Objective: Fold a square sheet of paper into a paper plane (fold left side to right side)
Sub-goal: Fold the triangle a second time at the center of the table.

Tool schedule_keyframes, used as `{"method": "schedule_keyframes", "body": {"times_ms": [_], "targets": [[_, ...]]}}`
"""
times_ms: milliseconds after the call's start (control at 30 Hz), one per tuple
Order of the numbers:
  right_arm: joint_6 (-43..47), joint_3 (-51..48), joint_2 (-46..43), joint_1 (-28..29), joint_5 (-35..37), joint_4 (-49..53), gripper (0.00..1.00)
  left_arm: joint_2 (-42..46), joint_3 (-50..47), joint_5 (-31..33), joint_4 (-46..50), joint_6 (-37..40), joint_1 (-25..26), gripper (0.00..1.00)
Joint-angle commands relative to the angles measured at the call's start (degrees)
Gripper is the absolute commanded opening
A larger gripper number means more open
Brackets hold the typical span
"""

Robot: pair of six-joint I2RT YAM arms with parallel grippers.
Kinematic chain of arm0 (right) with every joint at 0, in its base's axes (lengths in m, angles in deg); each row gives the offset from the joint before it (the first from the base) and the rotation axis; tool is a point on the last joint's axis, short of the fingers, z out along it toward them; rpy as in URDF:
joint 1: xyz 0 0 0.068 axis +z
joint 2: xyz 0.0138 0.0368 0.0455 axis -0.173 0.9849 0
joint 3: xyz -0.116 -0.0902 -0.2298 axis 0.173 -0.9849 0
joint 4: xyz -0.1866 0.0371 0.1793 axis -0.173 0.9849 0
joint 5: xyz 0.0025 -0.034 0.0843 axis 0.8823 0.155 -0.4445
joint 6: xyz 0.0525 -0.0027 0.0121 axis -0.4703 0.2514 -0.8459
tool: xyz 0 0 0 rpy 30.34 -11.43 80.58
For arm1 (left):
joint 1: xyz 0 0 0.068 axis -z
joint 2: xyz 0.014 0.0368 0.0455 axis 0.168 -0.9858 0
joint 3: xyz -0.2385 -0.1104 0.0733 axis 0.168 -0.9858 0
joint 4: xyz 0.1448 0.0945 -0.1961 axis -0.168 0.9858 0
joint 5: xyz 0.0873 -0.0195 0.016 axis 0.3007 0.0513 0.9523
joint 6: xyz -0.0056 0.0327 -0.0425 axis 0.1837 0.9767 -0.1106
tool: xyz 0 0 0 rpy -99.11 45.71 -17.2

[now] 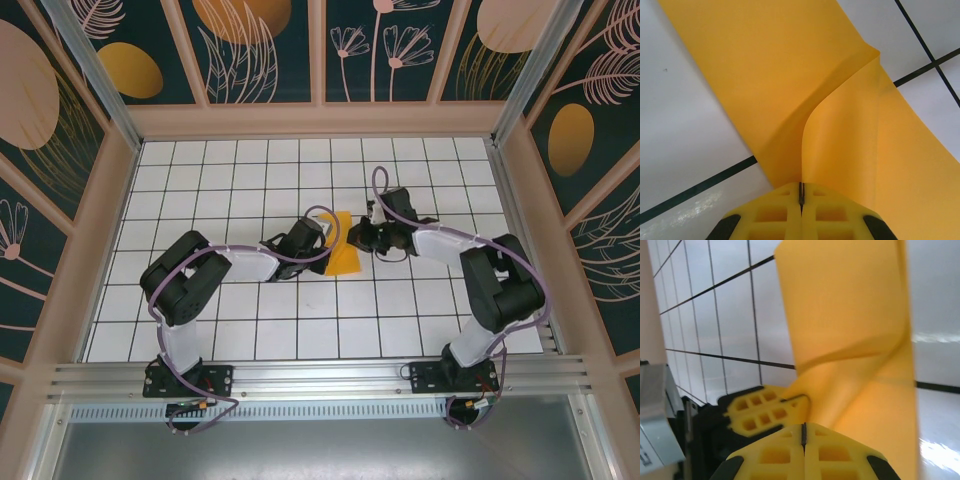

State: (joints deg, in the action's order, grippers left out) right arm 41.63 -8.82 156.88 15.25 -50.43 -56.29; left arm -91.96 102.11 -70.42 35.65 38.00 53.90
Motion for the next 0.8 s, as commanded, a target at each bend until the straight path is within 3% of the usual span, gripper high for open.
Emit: {"method": "schedule_keyframes", "body": {"times_ms": [0,767], "targets": [[-1.68,3.4,4.36,1.82,-1.85,-2.24,0.02,-2.1,-0.5,-0.99,1.59,1.01,-0.3,0.0],[0.0,3.6,10.93,2.85,1.16,-0.86,0.02,-1.79,-0.57,0.0,1.9,1.34,-0.31,0.0]]}}
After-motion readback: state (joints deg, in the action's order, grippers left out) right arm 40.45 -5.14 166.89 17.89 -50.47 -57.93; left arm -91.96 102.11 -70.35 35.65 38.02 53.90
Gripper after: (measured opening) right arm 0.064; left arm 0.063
